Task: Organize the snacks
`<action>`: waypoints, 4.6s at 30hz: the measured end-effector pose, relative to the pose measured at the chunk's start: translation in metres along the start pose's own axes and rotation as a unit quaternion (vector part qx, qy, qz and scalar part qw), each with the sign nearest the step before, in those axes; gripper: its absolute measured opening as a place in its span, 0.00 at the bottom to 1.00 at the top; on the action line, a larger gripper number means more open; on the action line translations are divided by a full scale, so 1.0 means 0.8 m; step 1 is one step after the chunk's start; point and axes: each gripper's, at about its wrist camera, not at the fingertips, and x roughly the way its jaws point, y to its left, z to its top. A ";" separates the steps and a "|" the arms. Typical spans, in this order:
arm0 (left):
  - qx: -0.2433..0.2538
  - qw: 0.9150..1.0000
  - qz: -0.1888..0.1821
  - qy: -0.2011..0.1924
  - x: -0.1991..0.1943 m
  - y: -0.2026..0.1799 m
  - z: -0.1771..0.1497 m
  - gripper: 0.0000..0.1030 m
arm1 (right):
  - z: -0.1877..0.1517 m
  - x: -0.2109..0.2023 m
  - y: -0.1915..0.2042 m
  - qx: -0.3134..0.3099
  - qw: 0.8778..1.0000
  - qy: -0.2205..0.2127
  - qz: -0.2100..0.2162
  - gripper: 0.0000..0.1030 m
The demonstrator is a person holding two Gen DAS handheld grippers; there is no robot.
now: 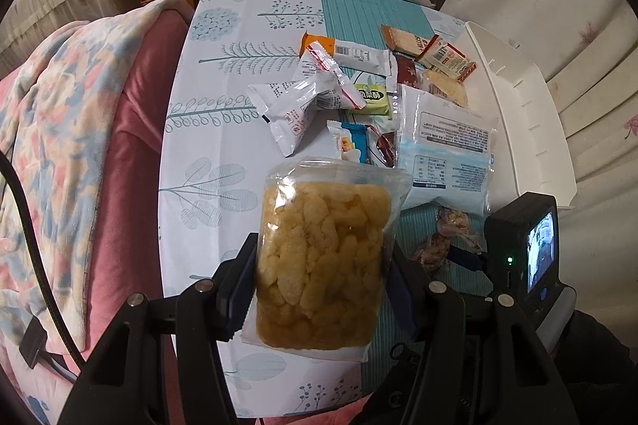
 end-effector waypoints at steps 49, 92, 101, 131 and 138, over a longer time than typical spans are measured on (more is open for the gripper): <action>0.089 0.990 -0.087 -0.069 0.027 -0.377 0.065 0.55 | -0.037 -0.187 -0.346 0.112 0.988 -0.098 0.047 0.52; 0.047 0.995 0.032 -0.085 -0.049 -0.139 0.022 0.78 | -0.023 -0.166 -0.212 0.246 0.954 -0.135 0.103 0.74; 0.110 0.991 0.031 -0.067 -0.047 -0.076 0.036 0.78 | -0.047 -0.151 -0.144 0.304 0.937 -0.148 0.088 0.74; 0.160 0.985 0.068 0.014 0.105 -0.003 0.169 0.78 | -0.015 -0.068 -0.047 0.246 0.957 -0.150 -0.017 0.74; 0.157 0.984 0.074 0.031 0.155 0.001 0.181 0.78 | 0.001 -0.036 -0.044 0.209 0.968 -0.134 -0.040 0.74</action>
